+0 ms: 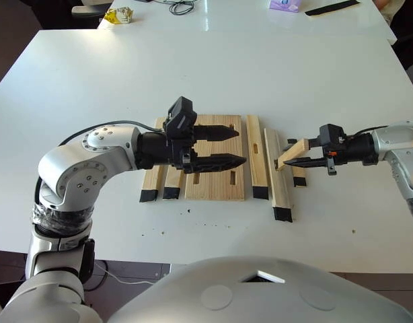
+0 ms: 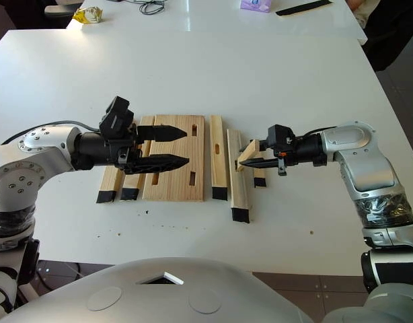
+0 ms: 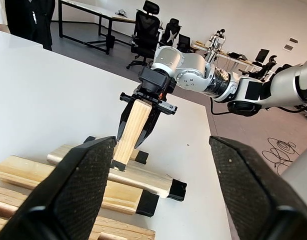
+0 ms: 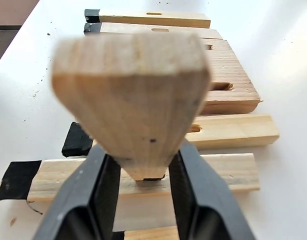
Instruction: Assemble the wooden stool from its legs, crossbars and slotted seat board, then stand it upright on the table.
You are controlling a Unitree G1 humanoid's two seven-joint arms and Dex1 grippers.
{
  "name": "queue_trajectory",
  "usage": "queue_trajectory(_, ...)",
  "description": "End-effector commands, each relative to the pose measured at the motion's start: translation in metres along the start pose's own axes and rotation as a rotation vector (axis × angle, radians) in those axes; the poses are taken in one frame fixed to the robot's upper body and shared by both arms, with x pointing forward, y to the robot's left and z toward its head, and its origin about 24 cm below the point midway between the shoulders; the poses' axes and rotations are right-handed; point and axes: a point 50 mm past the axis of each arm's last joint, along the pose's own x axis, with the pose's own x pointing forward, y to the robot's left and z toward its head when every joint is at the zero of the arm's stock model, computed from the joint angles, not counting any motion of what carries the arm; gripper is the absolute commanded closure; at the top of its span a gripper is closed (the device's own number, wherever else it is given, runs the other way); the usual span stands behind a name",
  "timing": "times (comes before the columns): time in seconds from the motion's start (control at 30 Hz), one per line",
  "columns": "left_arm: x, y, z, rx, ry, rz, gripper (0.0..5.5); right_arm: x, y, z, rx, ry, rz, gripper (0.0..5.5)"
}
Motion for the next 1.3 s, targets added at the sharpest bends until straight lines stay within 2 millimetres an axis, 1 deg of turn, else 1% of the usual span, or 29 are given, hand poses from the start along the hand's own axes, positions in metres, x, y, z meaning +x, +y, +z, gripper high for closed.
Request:
queue_trajectory(0.03,0.002,0.001,0.004,-0.001,0.042,-0.045,2.04,0.010,0.019,-0.032,0.196,0.035,0.075,4.19)
queue_trajectory(0.13,0.002,0.001,0.005,-0.003,0.051,-0.059,2.04,0.008,0.018,-0.034,0.223,0.039,0.072,4.19)
queue_trajectory(0.27,0.002,0.000,0.004,-0.011,0.051,-0.056,2.04,0.008,0.018,-0.042,0.226,0.075,0.030,4.19)
queue_trajectory(0.37,0.002,0.001,0.002,-0.012,0.042,-0.037,2.04,0.013,0.022,-0.054,0.219,0.125,0.014,4.19)
queue_trajectory(0.43,0.003,0.003,0.003,-0.009,0.030,-0.030,2.04,0.014,0.023,-0.060,0.204,0.165,-0.005,4.19)
queue_trajectory(0.53,0.003,0.004,0.004,-0.003,0.008,-0.008,2.04,0.006,0.012,-0.066,0.172,0.220,-0.066,4.19)
queue_trajectory(0.7,0.004,0.007,0.004,-0.003,-0.036,0.040,2.04,-0.008,-0.013,-0.065,0.135,0.239,-0.170,4.19)
queue_trajectory(0.8,0.005,0.008,0.005,-0.002,-0.060,0.059,2.04,-0.010,-0.024,-0.064,0.134,0.221,-0.211,4.19)
queue_trajectory(0.93,0.006,0.010,0.005,-0.005,-0.085,0.076,2.04,-0.004,-0.031,-0.063,0.156,0.178,-0.216,4.19)
queue_trajectory(1.1,0.008,0.010,0.006,-0.005,-0.090,0.070,2.04,0.009,-0.028,-0.060,0.229,0.107,-0.145,4.19)
queue_trajectory(1.3,0.008,0.010,0.007,-0.006,-0.089,0.068,2.04,0.022,-0.007,-0.059,0.278,0.096,-0.019,4.19)
